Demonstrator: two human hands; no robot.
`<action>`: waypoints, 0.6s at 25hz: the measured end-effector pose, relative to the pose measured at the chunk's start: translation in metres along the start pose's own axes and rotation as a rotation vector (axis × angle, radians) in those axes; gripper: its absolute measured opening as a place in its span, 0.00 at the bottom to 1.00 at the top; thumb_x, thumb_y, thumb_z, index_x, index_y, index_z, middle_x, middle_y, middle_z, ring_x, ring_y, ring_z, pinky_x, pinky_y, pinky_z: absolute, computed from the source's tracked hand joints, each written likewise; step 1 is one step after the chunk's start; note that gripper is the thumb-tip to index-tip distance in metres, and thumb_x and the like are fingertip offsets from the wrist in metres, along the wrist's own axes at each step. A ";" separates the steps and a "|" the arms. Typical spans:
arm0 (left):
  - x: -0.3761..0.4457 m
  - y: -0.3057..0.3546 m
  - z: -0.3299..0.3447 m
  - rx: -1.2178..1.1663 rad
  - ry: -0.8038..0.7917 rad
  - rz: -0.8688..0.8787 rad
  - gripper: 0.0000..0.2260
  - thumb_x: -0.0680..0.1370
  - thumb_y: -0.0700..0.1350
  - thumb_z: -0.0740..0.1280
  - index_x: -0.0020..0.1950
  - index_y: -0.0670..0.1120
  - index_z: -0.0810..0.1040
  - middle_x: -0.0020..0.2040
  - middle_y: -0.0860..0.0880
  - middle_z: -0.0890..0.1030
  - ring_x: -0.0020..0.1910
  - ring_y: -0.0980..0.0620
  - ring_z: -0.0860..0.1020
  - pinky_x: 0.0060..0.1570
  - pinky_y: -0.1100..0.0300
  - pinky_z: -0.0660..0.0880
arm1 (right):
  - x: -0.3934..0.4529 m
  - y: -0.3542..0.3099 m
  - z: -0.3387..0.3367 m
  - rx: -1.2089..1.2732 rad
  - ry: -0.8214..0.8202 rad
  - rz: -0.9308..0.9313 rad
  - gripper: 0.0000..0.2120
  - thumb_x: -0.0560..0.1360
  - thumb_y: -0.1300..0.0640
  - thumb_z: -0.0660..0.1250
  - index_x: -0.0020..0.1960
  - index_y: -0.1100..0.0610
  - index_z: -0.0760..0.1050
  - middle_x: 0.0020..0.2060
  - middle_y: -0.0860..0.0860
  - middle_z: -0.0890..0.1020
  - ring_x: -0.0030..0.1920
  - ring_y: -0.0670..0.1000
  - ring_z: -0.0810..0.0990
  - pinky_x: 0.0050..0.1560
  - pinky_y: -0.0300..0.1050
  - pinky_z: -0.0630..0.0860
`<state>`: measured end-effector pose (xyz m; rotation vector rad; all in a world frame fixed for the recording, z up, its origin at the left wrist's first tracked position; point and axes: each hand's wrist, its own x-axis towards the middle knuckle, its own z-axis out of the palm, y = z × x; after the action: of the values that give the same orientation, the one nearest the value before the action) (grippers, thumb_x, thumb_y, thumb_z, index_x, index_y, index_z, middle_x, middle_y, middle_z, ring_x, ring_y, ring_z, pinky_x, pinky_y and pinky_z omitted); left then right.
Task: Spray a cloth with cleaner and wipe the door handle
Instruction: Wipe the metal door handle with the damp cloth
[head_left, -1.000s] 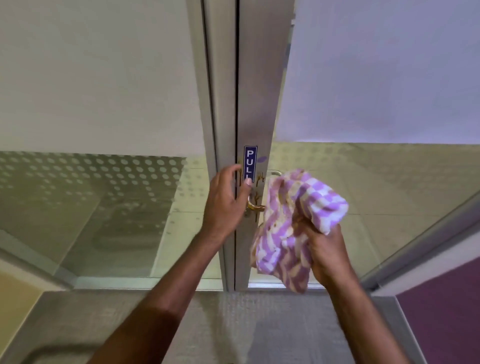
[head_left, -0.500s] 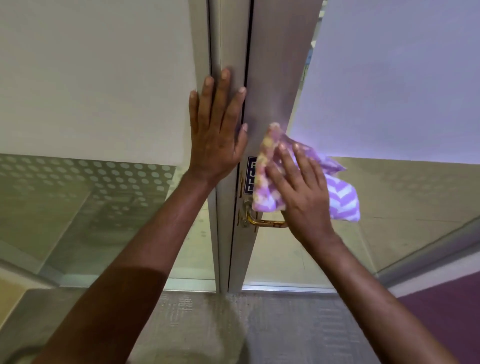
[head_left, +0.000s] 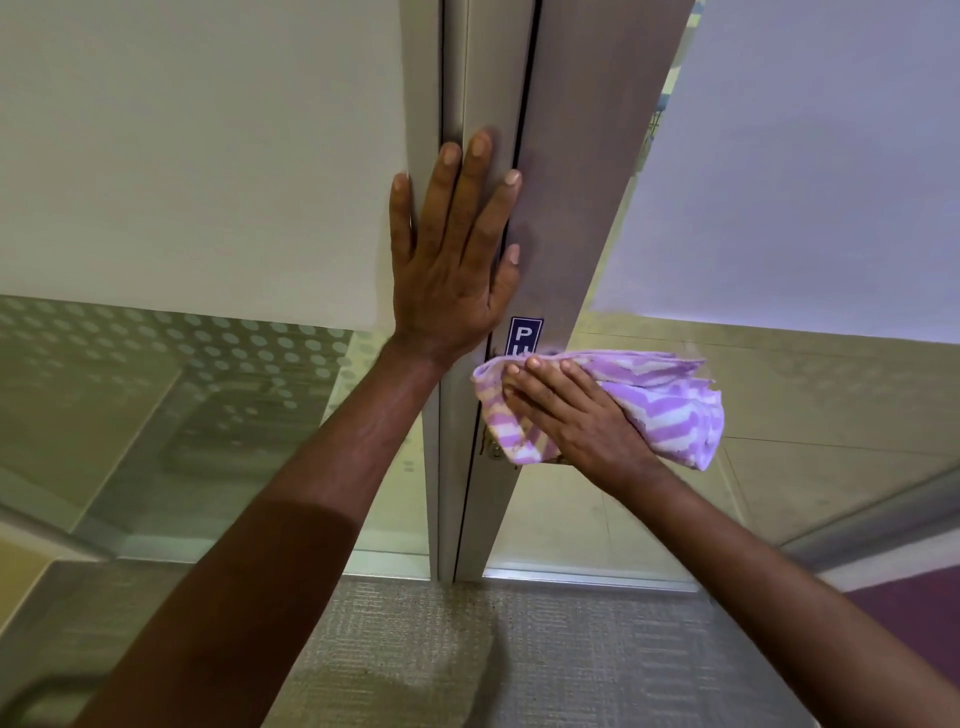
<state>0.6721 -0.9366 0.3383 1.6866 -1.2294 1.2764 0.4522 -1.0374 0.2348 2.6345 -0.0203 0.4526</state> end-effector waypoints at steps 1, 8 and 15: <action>0.000 -0.001 0.001 -0.001 0.001 0.002 0.24 0.85 0.49 0.62 0.80 0.46 0.64 0.78 0.37 0.70 0.80 0.38 0.62 0.82 0.40 0.47 | -0.004 0.002 0.001 -0.002 -0.020 -0.044 0.32 0.82 0.58 0.64 0.83 0.54 0.56 0.83 0.51 0.58 0.83 0.56 0.57 0.82 0.55 0.55; 0.000 -0.003 0.003 -0.006 -0.018 0.017 0.25 0.85 0.50 0.60 0.82 0.46 0.62 0.80 0.38 0.66 0.81 0.39 0.60 0.82 0.40 0.45 | 0.018 0.024 -0.021 -0.009 0.155 -0.024 0.25 0.81 0.55 0.69 0.77 0.57 0.71 0.75 0.53 0.74 0.63 0.59 0.80 0.62 0.51 0.77; 0.000 -0.004 0.006 -0.003 0.001 0.011 0.25 0.85 0.50 0.61 0.82 0.47 0.63 0.80 0.39 0.64 0.82 0.41 0.57 0.82 0.40 0.44 | 0.025 0.016 -0.016 0.059 0.265 0.130 0.30 0.77 0.62 0.71 0.78 0.59 0.69 0.68 0.56 0.76 0.60 0.59 0.71 0.64 0.53 0.74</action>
<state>0.6779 -0.9409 0.3363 1.6794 -1.2414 1.2813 0.4693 -1.0429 0.2633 2.6185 -0.0954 0.8552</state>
